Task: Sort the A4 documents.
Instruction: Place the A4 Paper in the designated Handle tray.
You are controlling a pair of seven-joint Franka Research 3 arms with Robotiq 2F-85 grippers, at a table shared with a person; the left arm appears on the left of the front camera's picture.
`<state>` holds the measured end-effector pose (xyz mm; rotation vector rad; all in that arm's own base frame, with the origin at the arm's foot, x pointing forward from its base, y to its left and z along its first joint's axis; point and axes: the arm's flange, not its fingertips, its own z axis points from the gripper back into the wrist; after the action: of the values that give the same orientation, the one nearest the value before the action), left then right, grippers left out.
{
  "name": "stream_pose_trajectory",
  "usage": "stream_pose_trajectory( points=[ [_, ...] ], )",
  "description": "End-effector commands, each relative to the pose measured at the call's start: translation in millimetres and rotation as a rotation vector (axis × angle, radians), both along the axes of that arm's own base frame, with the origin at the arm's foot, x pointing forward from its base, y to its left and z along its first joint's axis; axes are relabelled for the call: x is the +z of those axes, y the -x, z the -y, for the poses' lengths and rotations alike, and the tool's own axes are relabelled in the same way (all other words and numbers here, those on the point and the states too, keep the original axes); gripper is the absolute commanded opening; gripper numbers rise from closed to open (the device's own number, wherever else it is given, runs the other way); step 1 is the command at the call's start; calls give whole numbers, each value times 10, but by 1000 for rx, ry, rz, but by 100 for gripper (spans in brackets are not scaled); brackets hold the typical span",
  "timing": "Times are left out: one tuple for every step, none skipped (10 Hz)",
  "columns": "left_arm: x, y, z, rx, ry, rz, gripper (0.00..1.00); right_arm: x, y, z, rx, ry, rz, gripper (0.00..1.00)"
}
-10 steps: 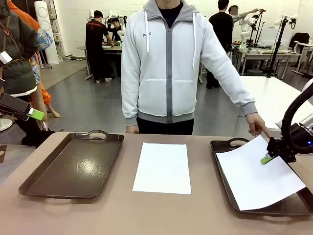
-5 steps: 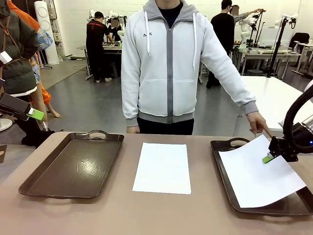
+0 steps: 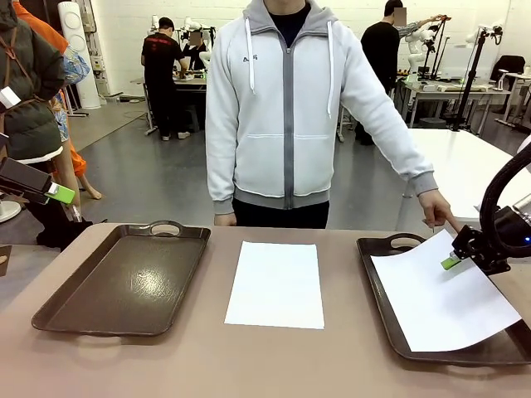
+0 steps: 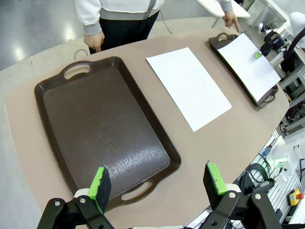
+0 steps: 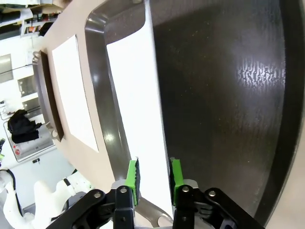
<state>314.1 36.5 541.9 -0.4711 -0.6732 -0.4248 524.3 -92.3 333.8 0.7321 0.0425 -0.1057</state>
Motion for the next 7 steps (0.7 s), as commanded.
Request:
stream_pose_trajectory(
  points=[
    [-6,-3,-12,-15,13,4,100,58,75,13,-75,71,-13,53],
    [-6,-3,-12,-15,13,4,100,58,97,34,-87,70,-19,62],
    [-6,-3,-12,-15,13,4,100,42,117,40,-95,80,-27,71],
    [-6,-3,-12,-15,13,4,100,35,146,53,-107,116,-39,80],
    [-6,-3,-12,-15,13,4,100,44,173,64,-116,129,-40,72],
    [-6,-3,-12,-15,13,4,100,59,207,85,-127,138,-41,98],
    [-6,-3,-12,-15,13,4,100,66,237,98,-136,143,-41,90]
  ],
)
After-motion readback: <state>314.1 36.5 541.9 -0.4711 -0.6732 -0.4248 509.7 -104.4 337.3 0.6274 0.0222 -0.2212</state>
